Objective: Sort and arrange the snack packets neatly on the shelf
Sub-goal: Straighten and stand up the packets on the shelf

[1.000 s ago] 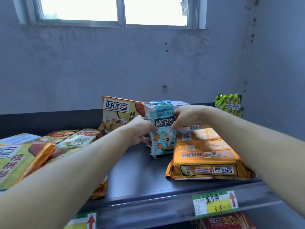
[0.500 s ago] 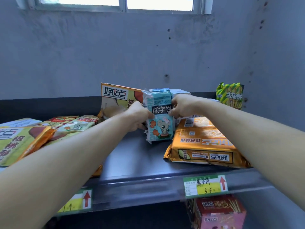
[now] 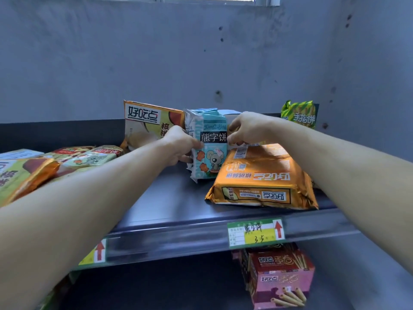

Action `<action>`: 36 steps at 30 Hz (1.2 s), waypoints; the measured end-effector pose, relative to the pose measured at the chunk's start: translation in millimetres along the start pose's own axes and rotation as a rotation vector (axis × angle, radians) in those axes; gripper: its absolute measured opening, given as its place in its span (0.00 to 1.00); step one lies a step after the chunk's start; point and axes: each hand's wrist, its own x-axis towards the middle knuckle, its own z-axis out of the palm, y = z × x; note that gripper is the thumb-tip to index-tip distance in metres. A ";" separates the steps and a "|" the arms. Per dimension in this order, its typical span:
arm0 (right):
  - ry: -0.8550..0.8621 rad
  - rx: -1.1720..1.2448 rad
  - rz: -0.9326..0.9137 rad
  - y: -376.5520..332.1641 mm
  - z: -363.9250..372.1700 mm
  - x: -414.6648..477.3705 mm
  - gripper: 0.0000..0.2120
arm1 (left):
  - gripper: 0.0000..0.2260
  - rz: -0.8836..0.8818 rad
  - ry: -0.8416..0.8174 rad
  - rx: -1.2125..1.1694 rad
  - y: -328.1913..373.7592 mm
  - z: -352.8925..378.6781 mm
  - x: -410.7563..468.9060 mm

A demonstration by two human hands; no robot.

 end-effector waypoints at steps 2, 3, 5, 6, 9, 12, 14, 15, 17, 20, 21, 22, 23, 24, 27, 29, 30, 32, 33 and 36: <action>0.039 0.008 0.030 4.7 -5.8 2.4 0.12 | 0.09 0.002 0.017 -0.006 -0.5 2.4 1.2; 0.072 0.020 0.050 7.8 -8.4 5.0 0.11 | 0.10 0.003 0.025 -0.011 -0.9 3.6 1.5; 0.173 0.029 0.098 14.7 -13.4 11.5 0.09 | 0.11 0.004 0.044 -0.020 -1.7 6.2 1.9; 0.234 0.028 0.124 17.9 -15.6 14.2 0.10 | 0.12 0.005 0.052 -0.023 -2.1 7.5 2.1; 0.362 0.058 0.175 25.2 -20.9 19.1 0.13 | 0.12 0.010 0.070 -0.034 -2.2 12.3 1.7; 0.400 0.081 0.202 28.5 -24.9 21.0 0.13 | 0.13 0.012 0.087 -0.038 -2.8 16.9 2.5; 0.388 0.081 0.203 29.9 -25.3 22.1 0.13 | 0.14 0.016 0.101 -0.040 -4.3 19.7 4.8; 0.383 0.079 0.200 31.0 -25.3 23.1 0.13 | 0.14 0.018 0.105 -0.041 -4.8 20.5 5.8; 0.374 0.083 0.198 33.4 -26.0 24.5 0.13 | 0.15 0.020 0.109 -0.035 -5.2 21.2 7.1; 0.369 0.093 0.196 35.5 -27.8 24.1 0.14 | 0.13 0.011 0.082 -0.024 -3.0 20.7 6.7; 0.368 0.094 0.195 35.4 -28.2 23.8 0.14 | 0.13 0.008 0.068 -0.014 -1.7 20.1 5.9; 0.364 0.094 0.196 34.9 -28.7 23.2 0.14 | 0.14 0.007 0.049 0.005 -0.4 19.6 4.7; 0.360 0.095 0.195 34.5 -29.1 22.4 0.14 | 0.16 0.008 0.031 0.029 0.6 19.3 3.7; 0.353 0.097 0.195 34.2 -29.4 21.0 0.14 | 0.17 0.010 0.019 0.048 1.1 19.8 2.8; 0.339 0.108 0.179 36.5 -30.5 16.5 0.14 | 0.21 0.005 0.014 0.058 -0.7 23.2 3.7; 0.327 0.114 0.167 38.7 -30.6 13.3 0.12 | 0.21 0.005 0.015 0.037 -1.2 25.4 4.5; 0.318 0.114 0.164 39.1 -30.4 11.3 0.11 | 0.21 0.005 0.016 0.029 -1.2 26.0 4.8; 0.302 0.114 0.156 39.0 -29.8 8.2 0.09 | 0.21 0.003 0.012 0.019 -0.6 26.7 5.0; 0.298 0.115 0.151 38.7 -29.5 7.4 0.09 | 0.21 0.003 0.010 0.013 -0.6 26.8 5.3; 0.294 0.110 0.125 33.7 -27.9 6.1 0.09 | 0.21 0.001 -0.001 0.004 0.0 26.0 3.7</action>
